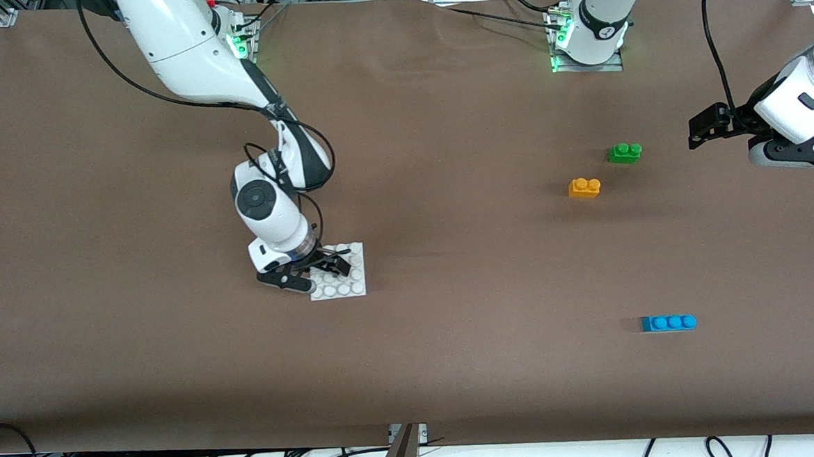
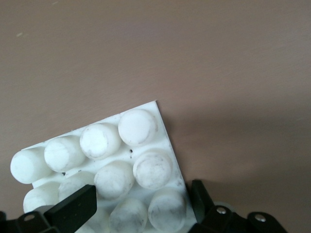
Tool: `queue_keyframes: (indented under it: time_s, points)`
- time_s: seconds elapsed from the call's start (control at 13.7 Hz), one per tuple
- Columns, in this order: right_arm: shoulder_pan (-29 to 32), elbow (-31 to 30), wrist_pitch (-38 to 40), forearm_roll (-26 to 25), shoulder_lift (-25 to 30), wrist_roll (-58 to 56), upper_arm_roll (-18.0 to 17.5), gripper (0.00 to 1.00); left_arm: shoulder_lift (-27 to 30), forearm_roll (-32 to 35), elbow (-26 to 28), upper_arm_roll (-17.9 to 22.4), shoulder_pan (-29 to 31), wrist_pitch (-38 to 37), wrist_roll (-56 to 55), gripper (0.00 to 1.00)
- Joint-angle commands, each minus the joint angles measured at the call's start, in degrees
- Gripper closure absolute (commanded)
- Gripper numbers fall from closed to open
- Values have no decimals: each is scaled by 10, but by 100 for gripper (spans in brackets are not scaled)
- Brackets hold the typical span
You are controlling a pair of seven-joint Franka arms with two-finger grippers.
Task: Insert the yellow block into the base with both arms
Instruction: 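Slide the white base plate with the right gripper toward the table middle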
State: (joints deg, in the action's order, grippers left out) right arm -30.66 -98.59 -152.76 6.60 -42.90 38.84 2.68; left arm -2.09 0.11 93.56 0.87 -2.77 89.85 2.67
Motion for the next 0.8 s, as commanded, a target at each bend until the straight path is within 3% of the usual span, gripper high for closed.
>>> queue_keyframes:
  time_s: [0.0, 0.51, 0.73]
  points:
    - [-23, 27, 0, 3, -29, 16, 5, 13, 5, 0, -4, 0, 3, -10, 13, 0]
    - [-77, 111, 2, 3, -83, 106, 6, 13, 5, 0, -4, -1, 3, -10, 13, 0]
    - [-112, 138, 3, 4, -101, 147, 21, 13, 5, -2, -5, -1, 3, -9, 10, 0]
